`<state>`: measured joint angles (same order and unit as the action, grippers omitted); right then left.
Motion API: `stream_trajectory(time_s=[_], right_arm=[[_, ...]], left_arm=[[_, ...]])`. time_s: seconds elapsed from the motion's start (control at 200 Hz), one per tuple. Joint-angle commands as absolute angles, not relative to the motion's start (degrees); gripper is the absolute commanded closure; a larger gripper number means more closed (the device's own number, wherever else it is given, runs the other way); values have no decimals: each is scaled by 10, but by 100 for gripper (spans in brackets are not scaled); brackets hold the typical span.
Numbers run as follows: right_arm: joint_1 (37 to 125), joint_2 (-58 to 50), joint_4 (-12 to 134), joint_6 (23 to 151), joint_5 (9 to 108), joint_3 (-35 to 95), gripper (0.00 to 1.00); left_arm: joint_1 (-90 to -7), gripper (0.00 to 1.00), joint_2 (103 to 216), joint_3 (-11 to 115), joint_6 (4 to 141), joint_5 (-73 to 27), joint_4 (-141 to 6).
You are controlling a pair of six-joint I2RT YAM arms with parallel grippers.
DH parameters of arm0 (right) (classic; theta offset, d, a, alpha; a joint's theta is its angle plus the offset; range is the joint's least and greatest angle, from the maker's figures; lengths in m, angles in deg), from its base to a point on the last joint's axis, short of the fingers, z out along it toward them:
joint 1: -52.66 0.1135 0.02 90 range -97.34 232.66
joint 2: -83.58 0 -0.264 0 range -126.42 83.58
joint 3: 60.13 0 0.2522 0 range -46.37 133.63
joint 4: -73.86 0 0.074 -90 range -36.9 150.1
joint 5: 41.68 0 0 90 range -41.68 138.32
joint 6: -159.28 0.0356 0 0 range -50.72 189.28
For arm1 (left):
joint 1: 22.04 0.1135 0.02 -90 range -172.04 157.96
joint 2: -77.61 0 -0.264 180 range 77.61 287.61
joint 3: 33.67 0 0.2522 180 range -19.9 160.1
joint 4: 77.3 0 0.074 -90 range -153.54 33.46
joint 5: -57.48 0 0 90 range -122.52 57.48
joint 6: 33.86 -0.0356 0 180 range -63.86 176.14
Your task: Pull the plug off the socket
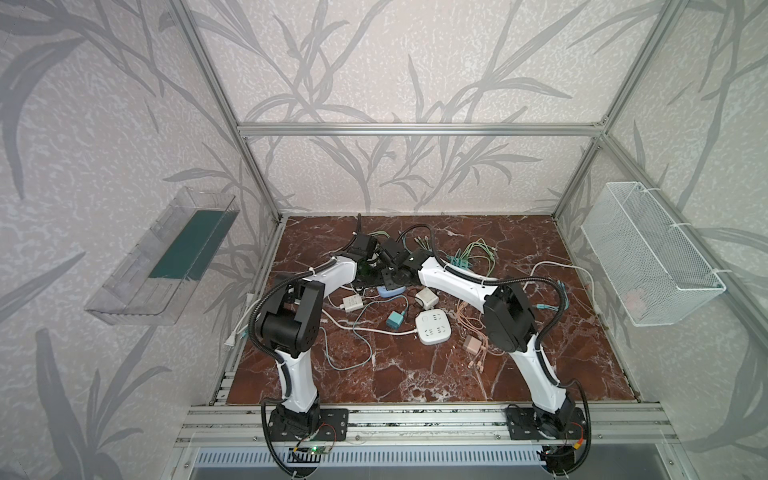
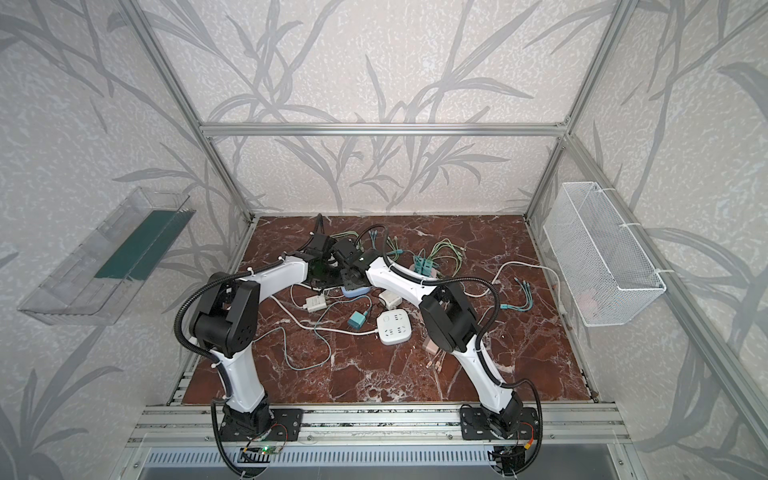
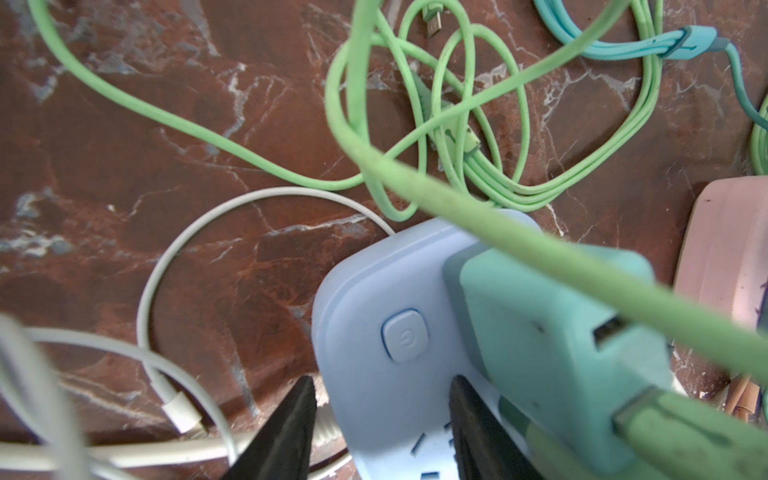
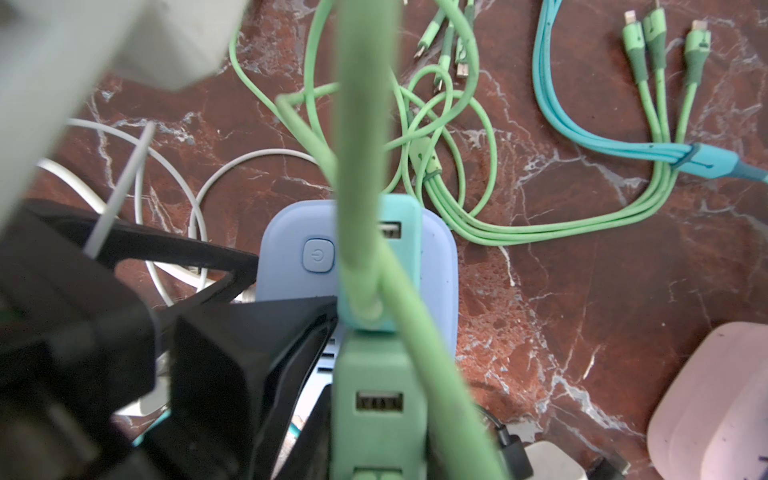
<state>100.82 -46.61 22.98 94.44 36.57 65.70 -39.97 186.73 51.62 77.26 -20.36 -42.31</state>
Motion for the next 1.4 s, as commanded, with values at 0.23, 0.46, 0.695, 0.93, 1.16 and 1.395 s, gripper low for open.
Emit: stream_trajectory(time_s=[0.23,0.46,0.695,0.93,1.16,1.395], right_arm=[[987,-393,275,945,410,603,78],[965,-350,328,958,451,533,77],[938,-325,370,972,495,471,76],[907,-331,388,984,558,448,76],[890,-355,394,986,601,451,75],[882,-381,378,989,642,460,74]], left_arm=[[-398,48,1900,483,758,-236,-362],[-398,47,1898,481,755,-235,-365],[-398,48,1890,477,746,-236,-369],[-398,48,1879,473,730,-228,-380],[-398,47,1865,470,722,-225,-383],[-398,47,1840,460,720,-218,-400]])
